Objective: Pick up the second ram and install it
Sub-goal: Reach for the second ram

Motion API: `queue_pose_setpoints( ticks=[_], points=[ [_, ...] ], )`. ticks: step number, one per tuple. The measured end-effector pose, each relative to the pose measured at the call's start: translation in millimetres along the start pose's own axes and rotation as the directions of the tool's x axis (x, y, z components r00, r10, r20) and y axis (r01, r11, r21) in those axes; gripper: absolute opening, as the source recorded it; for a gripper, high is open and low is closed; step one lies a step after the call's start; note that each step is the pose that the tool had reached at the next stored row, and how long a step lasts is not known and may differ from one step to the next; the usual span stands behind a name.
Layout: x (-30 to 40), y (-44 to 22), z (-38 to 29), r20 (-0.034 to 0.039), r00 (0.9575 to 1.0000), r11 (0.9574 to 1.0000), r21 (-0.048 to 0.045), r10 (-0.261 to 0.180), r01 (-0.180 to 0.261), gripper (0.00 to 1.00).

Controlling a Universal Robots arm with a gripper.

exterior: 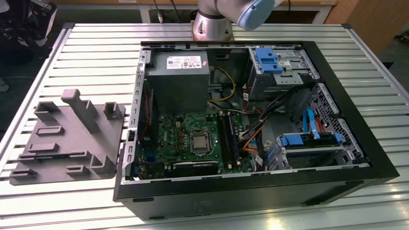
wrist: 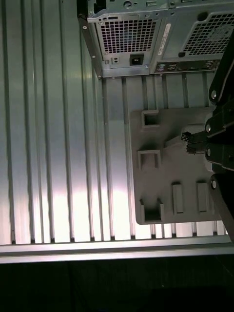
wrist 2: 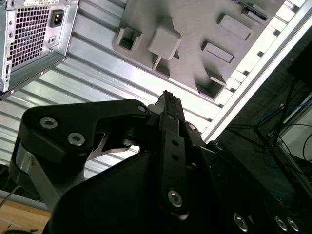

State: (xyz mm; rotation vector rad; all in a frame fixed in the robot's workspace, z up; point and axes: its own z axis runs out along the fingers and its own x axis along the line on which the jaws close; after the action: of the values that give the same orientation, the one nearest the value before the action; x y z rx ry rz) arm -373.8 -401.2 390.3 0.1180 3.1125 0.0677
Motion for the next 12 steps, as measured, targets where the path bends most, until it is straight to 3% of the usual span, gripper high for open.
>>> queue_pose_setpoints(
  ticks=[12],
  points=[
    [6.3,-0.5,0.0,-0.0001,1.0,1.0,0.0001,0.0,0.0,0.11]
  ],
)
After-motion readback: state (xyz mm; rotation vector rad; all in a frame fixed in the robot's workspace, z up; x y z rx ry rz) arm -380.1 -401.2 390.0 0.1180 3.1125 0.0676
